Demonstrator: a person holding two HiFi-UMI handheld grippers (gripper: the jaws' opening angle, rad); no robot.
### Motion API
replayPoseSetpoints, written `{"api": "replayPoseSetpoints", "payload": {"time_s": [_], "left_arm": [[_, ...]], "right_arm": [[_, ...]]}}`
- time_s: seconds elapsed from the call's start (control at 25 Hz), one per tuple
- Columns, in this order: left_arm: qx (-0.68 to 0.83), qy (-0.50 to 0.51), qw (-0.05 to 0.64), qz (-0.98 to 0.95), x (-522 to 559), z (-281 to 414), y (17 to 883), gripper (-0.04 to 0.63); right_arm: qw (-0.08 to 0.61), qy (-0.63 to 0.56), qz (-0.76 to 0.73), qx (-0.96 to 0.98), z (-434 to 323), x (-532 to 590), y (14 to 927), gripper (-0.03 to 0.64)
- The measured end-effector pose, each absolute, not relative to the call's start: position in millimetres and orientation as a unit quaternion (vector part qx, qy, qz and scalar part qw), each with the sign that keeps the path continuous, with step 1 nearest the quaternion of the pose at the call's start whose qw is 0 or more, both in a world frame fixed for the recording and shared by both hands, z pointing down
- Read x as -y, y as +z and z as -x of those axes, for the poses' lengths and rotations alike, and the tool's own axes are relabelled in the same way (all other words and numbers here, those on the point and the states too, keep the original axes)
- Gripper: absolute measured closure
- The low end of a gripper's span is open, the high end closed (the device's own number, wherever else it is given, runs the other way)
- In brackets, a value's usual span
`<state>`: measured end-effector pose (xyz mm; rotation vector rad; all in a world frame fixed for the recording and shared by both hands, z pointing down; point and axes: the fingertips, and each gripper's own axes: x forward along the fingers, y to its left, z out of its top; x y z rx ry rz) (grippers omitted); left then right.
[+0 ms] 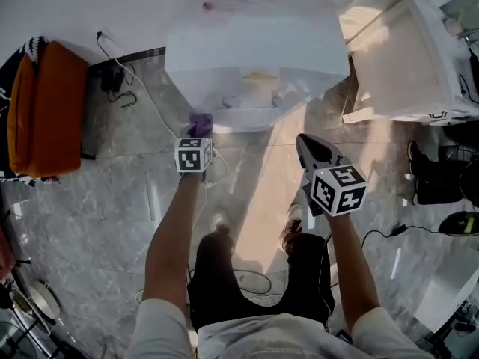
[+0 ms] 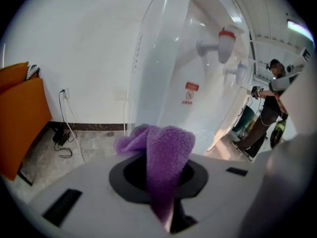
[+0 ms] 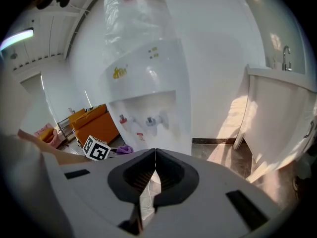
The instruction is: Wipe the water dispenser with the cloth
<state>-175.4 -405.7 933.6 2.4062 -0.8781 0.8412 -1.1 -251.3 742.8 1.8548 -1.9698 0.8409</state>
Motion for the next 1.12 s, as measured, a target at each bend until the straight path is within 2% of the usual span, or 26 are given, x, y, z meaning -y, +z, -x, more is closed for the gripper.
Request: {"api": "replayPoseSetpoints", "payload": {"time_s": [0.12,0.28,0.48,0.68,0.88,1.0,1.12], "left_arm": [[0.34,0.273,0.207,-0.876,406.0,173.7,966.9,0.543],[0.38,0.177,0.196,-0.886,410.2,174.6,981.0,0.543],[0.393,0.187,0.194,-0.879,402.0,162.7,1023.9,0.543],[0.344,0.199,0.202,-0.895,369.2,97.8,1027.1,0.543],[0.267,0.24,0.193,-0.913,313.1,4.1,1000.7,0.543],[0.251,0.212,0.197,-0.924,293.7,-47.5,968.6,0.543],[0.284,0.184,0.211,-0.917,298.0,-71.1,926.1,0.543]], "right_arm": [[0.152,0.283,-0.643,0.695,-6.5,250.9,790.3,0.603],[0.146,0.275,-0.639,0.704,-13.0,245.2,839.9,0.603],[0.15,0.271,-0.635,0.708,-18.7,222.4,885.7,0.603],[0.158,0.285,-0.642,0.694,-32.2,183.1,900.6,0.603],[0.151,0.287,-0.663,0.675,-60.8,152.0,867.4,0.603],[0.15,0.287,-0.672,0.666,-77.1,134.9,844.4,0.603],[0.155,0.292,-0.674,0.66,-92.6,113.6,821.3,0.603]]}}
